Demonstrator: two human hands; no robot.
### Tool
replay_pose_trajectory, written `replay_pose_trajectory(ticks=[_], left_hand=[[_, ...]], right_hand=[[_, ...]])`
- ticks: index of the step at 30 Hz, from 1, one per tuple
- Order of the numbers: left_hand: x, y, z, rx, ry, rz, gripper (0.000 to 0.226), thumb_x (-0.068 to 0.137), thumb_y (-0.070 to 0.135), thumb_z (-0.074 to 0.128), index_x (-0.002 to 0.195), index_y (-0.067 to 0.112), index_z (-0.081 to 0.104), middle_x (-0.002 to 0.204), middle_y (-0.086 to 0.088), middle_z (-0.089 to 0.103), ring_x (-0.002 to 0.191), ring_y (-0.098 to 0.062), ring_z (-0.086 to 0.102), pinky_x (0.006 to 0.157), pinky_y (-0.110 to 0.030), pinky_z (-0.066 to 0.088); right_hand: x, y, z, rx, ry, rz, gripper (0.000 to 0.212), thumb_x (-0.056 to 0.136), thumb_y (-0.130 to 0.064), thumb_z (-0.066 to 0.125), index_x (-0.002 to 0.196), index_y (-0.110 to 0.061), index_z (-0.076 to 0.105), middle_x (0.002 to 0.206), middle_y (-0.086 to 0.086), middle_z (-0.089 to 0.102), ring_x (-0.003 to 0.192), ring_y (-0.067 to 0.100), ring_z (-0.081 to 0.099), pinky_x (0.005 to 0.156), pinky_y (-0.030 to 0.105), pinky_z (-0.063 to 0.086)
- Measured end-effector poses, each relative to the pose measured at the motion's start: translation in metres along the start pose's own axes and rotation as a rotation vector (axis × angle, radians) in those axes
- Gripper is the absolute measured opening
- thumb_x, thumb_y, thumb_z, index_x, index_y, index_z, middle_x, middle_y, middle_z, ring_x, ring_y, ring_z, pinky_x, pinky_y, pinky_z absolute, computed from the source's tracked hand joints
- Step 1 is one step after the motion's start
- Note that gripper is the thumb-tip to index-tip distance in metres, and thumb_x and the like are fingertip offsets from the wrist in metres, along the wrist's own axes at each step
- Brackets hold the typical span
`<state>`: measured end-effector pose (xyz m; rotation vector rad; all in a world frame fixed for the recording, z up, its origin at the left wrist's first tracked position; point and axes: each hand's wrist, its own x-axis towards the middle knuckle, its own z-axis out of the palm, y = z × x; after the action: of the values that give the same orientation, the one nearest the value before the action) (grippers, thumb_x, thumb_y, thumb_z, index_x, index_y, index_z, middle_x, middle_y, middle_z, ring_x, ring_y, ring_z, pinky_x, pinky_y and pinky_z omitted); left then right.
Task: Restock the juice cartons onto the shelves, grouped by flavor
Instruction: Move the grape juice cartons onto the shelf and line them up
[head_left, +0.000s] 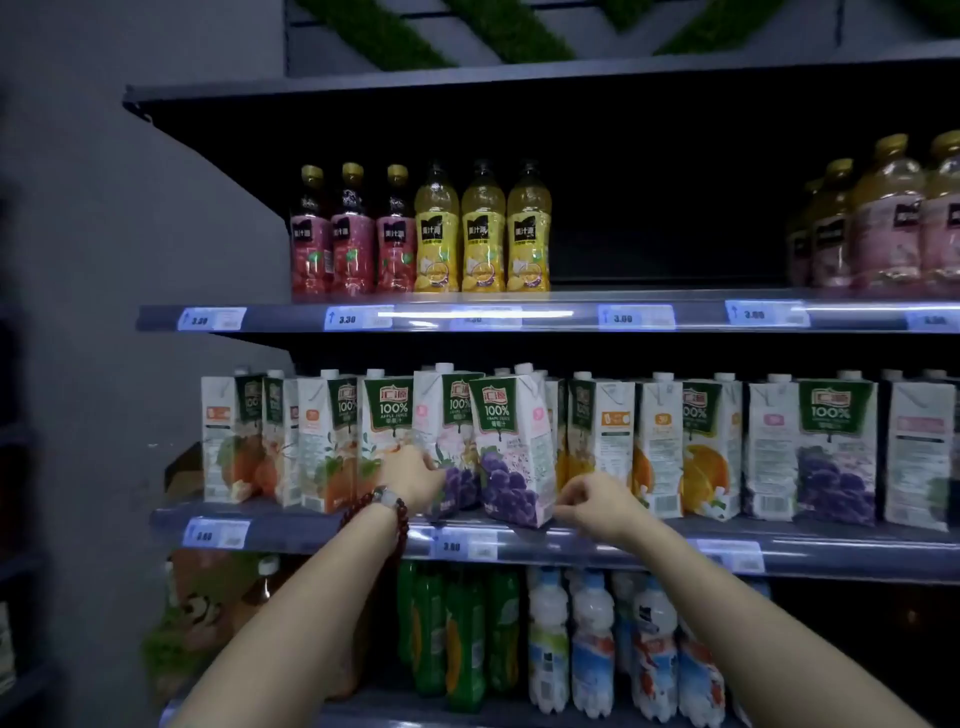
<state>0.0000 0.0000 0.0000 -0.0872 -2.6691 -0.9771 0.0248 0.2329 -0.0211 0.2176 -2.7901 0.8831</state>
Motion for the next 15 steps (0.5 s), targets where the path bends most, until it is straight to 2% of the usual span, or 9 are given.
replay_pose_trajectory(ticks=[2,4,7,9,11,13,15], left_hand=[[0.014,-0.009,-0.003,-0.041,0.087,-0.030,0.021,0.096,0.022,0.054,0.095,0.003,0.062,0.084,-0.007,0.067,0.063,-0.014,0.062,0.055,-0.020,0.049],[0.030,-0.017,-0.002,-0.073,0.123,-0.013,0.023,0.094,0.026,0.057,0.102,0.005,0.057,0.092,-0.011,0.070,0.078,-0.019,0.070,0.066,-0.026,0.057],[0.048,-0.025,0.007,-0.123,0.097,0.015,0.050,0.087,0.040,0.064,0.115,0.003,0.046,0.103,-0.013,0.063,0.084,-0.024,0.068,0.073,-0.037,0.060],[0.058,-0.029,0.017,-0.107,0.141,0.038,0.066,0.083,0.050,0.065,0.120,0.000,0.042,0.108,-0.014,0.059,0.080,-0.022,0.063,0.068,-0.034,0.058],[0.064,-0.030,0.028,-0.143,0.206,0.065,0.069,0.080,0.053,0.067,0.118,0.001,0.042,0.109,-0.013,0.056,0.079,-0.020,0.060,0.064,-0.030,0.055],[0.071,-0.031,0.036,-0.221,0.262,0.074,0.066,0.077,0.052,0.070,0.114,0.004,0.044,0.108,-0.011,0.055,0.080,-0.016,0.056,0.060,-0.023,0.051],[0.078,-0.033,0.040,-0.321,0.261,0.062,0.064,0.074,0.048,0.075,0.112,0.007,0.043,0.105,-0.011,0.055,0.078,-0.015,0.055,0.054,-0.018,0.045]], right_hand=[[0.015,-0.002,0.012,0.027,0.115,0.037,0.024,0.088,-0.033,0.066,0.103,-0.014,0.065,0.098,0.000,0.066,0.088,0.013,0.062,0.084,0.034,0.055],[0.025,-0.006,0.024,0.025,0.199,0.076,0.042,0.085,-0.043,0.067,0.112,-0.013,0.057,0.104,0.001,0.063,0.092,0.015,0.060,0.082,0.032,0.054],[0.041,-0.010,0.041,0.110,0.269,0.141,0.073,0.076,-0.056,0.070,0.125,-0.011,0.043,0.115,0.007,0.056,0.100,0.022,0.057,0.085,0.037,0.053],[0.050,-0.011,0.049,0.155,0.322,0.169,0.087,0.070,-0.063,0.071,0.131,-0.009,0.038,0.123,0.011,0.053,0.107,0.026,0.055,0.092,0.045,0.051],[0.058,-0.013,0.053,0.213,0.359,0.172,0.091,0.067,-0.062,0.073,0.132,-0.009,0.038,0.127,0.011,0.052,0.111,0.027,0.055,0.093,0.045,0.051],[0.065,-0.014,0.054,0.306,0.370,0.151,0.088,0.066,-0.057,0.077,0.131,-0.011,0.039,0.125,0.007,0.056,0.106,0.022,0.058,0.088,0.038,0.054],[0.070,-0.014,0.054,0.408,0.351,0.135,0.086,0.065,-0.051,0.081,0.129,-0.013,0.040,0.120,0.003,0.059,0.103,0.019,0.062,0.087,0.036,0.056]])
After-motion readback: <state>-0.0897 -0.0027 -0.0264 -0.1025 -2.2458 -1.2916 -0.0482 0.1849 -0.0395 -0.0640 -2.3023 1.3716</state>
